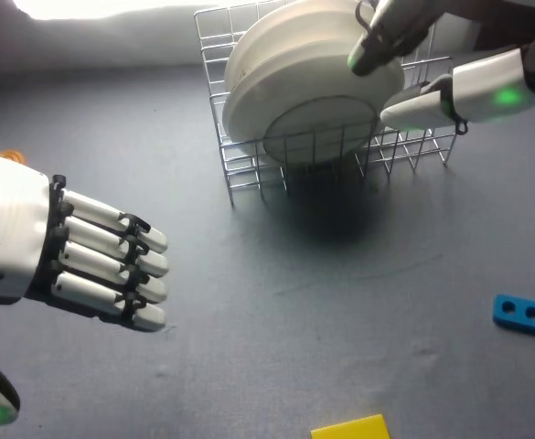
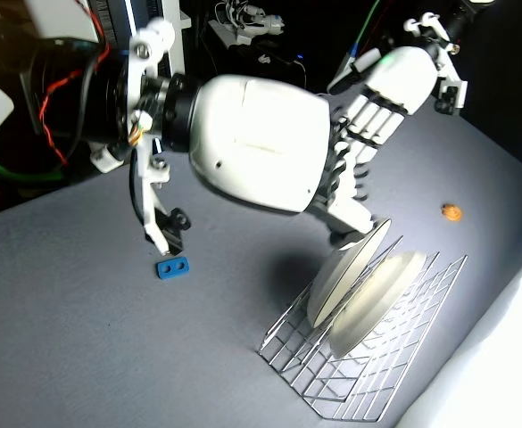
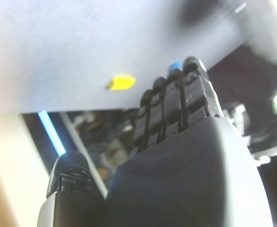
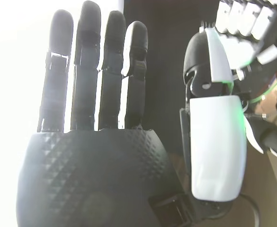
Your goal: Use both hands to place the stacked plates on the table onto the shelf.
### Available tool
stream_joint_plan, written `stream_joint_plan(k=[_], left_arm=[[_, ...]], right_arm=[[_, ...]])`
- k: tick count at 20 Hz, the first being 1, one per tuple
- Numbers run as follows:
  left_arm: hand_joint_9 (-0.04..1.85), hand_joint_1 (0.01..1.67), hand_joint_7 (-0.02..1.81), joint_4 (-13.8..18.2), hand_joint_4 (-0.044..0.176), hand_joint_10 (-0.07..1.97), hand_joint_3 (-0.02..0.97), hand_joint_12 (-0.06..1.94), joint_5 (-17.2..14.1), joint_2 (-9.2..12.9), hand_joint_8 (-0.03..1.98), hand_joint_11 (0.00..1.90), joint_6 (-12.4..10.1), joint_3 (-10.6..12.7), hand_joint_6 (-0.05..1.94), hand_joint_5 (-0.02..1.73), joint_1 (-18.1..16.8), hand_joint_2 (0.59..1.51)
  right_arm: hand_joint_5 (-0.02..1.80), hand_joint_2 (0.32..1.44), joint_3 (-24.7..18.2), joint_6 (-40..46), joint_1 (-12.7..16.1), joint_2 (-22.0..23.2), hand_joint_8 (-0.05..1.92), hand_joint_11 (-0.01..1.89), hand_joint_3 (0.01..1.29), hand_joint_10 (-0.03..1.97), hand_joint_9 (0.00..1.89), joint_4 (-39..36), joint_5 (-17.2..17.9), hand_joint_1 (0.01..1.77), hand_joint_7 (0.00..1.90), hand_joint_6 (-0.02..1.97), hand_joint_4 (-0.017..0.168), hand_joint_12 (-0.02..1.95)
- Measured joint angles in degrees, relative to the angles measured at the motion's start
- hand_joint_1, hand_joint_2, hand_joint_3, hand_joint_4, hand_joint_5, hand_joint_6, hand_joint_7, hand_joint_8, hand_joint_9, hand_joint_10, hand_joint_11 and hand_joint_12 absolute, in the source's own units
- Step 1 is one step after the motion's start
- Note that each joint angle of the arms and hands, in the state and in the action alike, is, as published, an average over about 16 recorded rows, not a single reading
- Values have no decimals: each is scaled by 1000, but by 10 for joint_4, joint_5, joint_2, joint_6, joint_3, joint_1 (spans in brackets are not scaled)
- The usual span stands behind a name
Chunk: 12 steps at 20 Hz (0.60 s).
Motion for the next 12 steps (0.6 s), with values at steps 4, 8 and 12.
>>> stream_joint_plan(k=[4, 8, 12], left_arm=[[248, 15, 266, 21, 1, -60, 15, 372, 3, 8, 18, 72, -11, -19, 6, 230, -13, 1193], [335, 15, 354, 28, 1, -60, 15, 512, 7, 9, 18, 92, -20, -23, 7, 303, -18, 1209], [405, 15, 425, 27, -1, -60, 15, 638, 10, 9, 18, 99, -27, -23, 7, 357, -22, 1219]], right_arm=[[964, 1059, -4, 7, -15, 8, 40, 570, 14, 80, 1040, -33, 34, 824, 1032, 96, -3, 1140], [984, 1081, -5, 17, -23, 11, 137, 604, 14, 194, 1063, -65, 60, 796, 1064, 223, -3, 1188], [987, 1099, -5, 27, -28, 13, 194, 618, 14, 251, 1068, -97, 91, 773, 1080, 298, -2, 1218]])
